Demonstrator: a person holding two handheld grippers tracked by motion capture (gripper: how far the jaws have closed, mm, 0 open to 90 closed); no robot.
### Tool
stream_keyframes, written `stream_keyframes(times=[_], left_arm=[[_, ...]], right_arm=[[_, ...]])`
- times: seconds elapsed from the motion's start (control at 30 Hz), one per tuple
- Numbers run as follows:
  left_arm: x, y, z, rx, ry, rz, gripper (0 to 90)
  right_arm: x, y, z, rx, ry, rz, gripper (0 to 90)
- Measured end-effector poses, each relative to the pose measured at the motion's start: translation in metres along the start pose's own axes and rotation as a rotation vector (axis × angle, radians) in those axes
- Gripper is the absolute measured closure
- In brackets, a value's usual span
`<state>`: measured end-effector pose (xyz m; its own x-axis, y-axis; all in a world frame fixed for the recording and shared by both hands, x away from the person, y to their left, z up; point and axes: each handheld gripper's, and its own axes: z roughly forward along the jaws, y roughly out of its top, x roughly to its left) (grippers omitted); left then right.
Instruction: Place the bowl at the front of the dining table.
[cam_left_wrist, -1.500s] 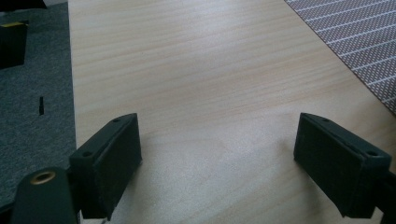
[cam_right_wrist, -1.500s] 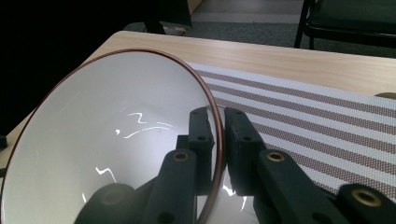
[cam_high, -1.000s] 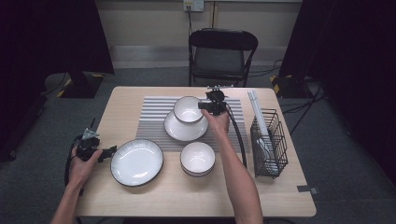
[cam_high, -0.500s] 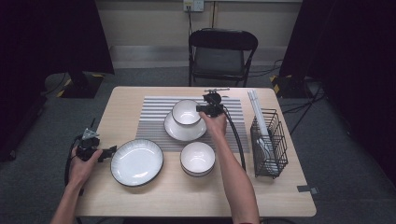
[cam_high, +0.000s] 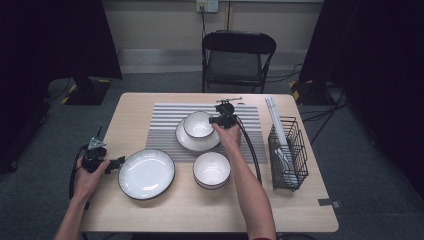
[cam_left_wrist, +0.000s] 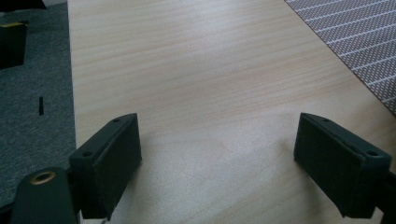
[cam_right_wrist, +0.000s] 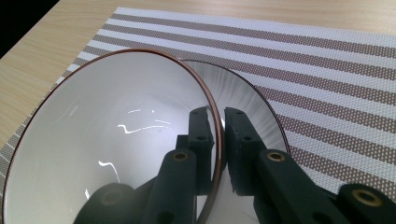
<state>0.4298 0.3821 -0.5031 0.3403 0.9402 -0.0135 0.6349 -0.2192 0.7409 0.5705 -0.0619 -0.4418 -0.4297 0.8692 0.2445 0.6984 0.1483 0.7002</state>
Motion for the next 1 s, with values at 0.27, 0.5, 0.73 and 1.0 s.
stream_keyframes(times=[0.27,0.5,0.73,1.0], left_arm=[[0.0001,0.0000,0.0000,0.000,0.000,0.001,14.2],[0.0001,0.0000,0.0000,0.000,0.000,0.001,14.2],[0.0000,-0.0001,0.0000,0.000,0.001,0.000,14.3],[0.0000,0.0000,0.0000,0.000,0.000,0.000,14.2]], right_arm=[[-0.0018,-0.0023,0.0073,0.012,0.000,0.016,82.1],[-0.0067,-0.0033,0.0101,0.018,0.008,0.034,82.5],[-0.0050,-0.0015,0.0109,0.024,-0.005,0.032,82.2],[-0.0072,-0.0033,0.0084,0.020,-0.012,0.034,82.0]])
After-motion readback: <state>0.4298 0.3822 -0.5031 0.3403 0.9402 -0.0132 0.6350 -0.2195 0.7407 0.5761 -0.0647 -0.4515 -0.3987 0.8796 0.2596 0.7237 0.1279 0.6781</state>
